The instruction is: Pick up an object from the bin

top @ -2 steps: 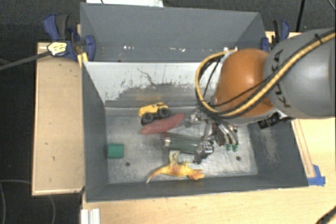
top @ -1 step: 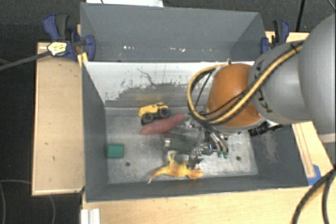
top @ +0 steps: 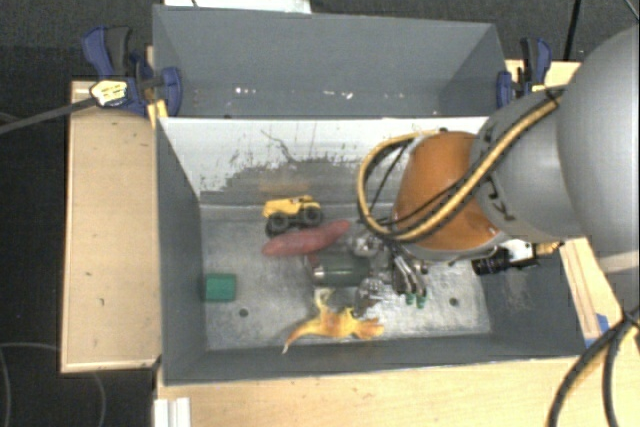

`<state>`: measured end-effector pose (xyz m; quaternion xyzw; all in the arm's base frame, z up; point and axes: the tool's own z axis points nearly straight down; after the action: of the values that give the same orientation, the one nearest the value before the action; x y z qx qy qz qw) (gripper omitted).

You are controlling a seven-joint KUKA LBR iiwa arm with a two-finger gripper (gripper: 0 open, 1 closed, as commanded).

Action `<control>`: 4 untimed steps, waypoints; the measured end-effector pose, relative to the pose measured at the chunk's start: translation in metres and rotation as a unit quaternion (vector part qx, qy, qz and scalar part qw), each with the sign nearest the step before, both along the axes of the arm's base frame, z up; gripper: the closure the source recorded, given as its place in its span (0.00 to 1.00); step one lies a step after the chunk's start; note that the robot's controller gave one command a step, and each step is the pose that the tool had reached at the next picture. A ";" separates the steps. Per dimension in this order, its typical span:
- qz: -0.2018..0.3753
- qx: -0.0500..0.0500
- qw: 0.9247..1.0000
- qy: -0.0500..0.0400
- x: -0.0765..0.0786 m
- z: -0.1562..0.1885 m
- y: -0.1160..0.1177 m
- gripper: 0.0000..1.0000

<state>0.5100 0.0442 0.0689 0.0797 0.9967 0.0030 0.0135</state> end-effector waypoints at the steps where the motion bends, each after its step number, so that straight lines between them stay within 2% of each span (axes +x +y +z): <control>1: -0.009 0.000 1.000 0.001 -0.002 0.003 -0.001 1.00; 4: -0.010 -0.002 1.000 0.014 -0.007 0.024 -0.001 1.00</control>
Offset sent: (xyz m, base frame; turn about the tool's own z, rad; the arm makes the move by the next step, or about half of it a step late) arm 0.0000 0.0001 0.0383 -0.0001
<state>0.5034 0.0427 0.0933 0.0896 0.9960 0.0000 0.0000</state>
